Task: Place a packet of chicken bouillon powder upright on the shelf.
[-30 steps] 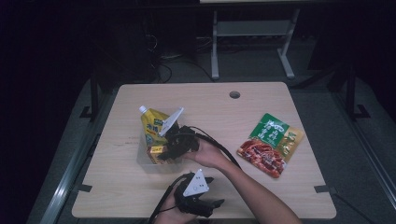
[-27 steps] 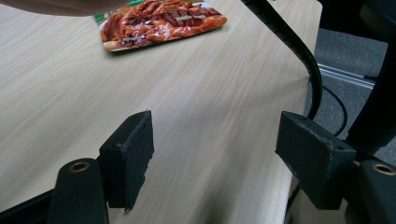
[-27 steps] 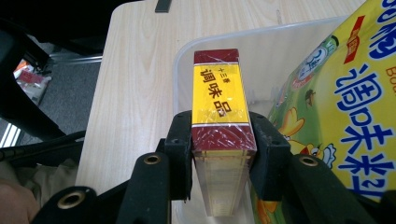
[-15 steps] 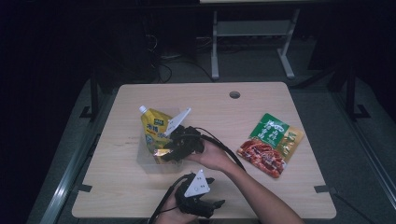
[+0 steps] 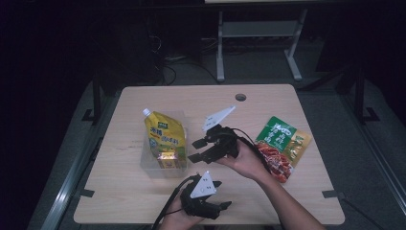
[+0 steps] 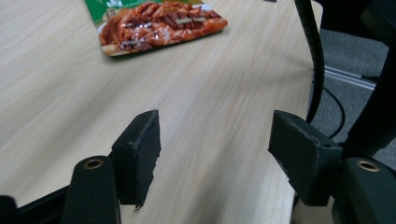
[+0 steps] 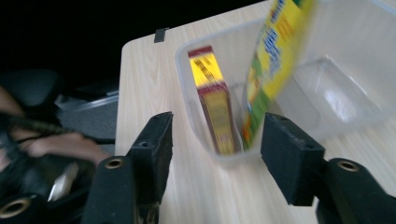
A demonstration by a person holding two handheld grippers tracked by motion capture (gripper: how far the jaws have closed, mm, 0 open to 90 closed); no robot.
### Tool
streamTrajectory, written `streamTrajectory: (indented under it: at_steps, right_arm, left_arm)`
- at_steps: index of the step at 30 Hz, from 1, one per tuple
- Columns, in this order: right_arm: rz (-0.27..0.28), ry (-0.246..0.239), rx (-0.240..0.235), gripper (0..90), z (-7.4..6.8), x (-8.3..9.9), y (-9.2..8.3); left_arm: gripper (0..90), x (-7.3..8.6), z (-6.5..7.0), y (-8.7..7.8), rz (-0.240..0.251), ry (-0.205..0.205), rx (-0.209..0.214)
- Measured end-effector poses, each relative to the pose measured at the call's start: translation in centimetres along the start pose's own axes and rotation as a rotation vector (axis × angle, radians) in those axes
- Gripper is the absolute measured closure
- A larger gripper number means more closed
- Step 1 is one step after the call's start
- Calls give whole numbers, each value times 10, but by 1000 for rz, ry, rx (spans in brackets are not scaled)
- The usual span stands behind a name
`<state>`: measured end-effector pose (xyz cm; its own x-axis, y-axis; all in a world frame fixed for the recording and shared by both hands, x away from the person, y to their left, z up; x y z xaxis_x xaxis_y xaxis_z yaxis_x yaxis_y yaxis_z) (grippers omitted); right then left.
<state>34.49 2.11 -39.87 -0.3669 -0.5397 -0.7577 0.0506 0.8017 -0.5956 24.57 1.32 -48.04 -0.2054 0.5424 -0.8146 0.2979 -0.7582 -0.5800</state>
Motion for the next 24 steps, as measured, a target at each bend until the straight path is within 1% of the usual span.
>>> streamTrajectory:
  at_steps: [1, 2, 3, 4, 6, 8, 10, 11, 13, 14, 16, 17, 18, 19, 20, 22, 24]
  right_arm:
    - [5, 24, -6, 413, 3, 6, -7]
    - [10, 40, 1, 407, 5, 9, -12]
    - [16, 54, 12, 402, 9, 14, -17]
    - [16, 79, 18, 393, 11, 19, -23]
    - [18, 98, 48, 378, 18, 28, -33]
    - [27, 113, 85, 367, 24, 36, -43]
    - [34, 134, 109, 362, 30, 44, -54]
    - [37, 149, 130, 355, 34, 49, -60]
    - [42, 174, 155, 354, 41, 56, -69]
    - [48, 185, 174, 346, 45, 61, -75]
    - [54, 216, 205, 341, 52, 69, -86]
    - [61, 234, 222, 341, 56, 75, -93]
    - [64, 237, 234, 340, 58, 78, -96]
    - [60, 245, 257, 336, 61, 83, -100]
    - [62, 261, 274, 336, 65, 87, -105]
    - [70, 293, 298, 333, 72, 97, -113]
    - [72, 326, 323, 328, 79, 107, -121]
  left_arm:
    - [346, -1, -1, 0, 2, 3, -1]
    - [352, -2, -2, 2, 1, 8, -4]
    - [355, -2, -3, 3, 4, -1, -4]
    - [356, -3, -4, 5, 0, 0, -3]
    - [370, -4, -5, 7, -6, 9, -3]
    - [377, -7, -7, 11, -5, 14, 5]
    - [384, -12, -10, 15, 2, 20, 8]
    - [393, -14, -11, 17, 3, 24, 8]
    - [407, -18, -15, 22, 8, 19, 8]
    - [415, -21, -17, 26, 14, 7, 8]
    - [429, -25, -22, 32, 5, 6, 7]
    - [433, -26, -24, 35, 9, 7, 6]
    - [439, -29, -26, 39, 12, 4, 2]
    - [448, -31, -28, 42, 13, 4, -3]
    - [461, -33, -31, 46, 14, 9, -8]
    - [487, -37, -34, 55, 17, 3, -17]
    - [514, -39, -37, 62, 9, 16, -23]
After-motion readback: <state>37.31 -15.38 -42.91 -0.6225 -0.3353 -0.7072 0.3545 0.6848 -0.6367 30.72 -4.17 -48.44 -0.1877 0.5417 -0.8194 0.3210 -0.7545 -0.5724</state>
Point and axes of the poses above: each handheld gripper's, and its own axes: y roughly forward along the jaws, x roughly out of its underside, z roughly to its right, the point moved 9 cm from there along y, roughly forward along the jaws, and after that the axes turned 3 degrees about y, right-handed, at the moved point
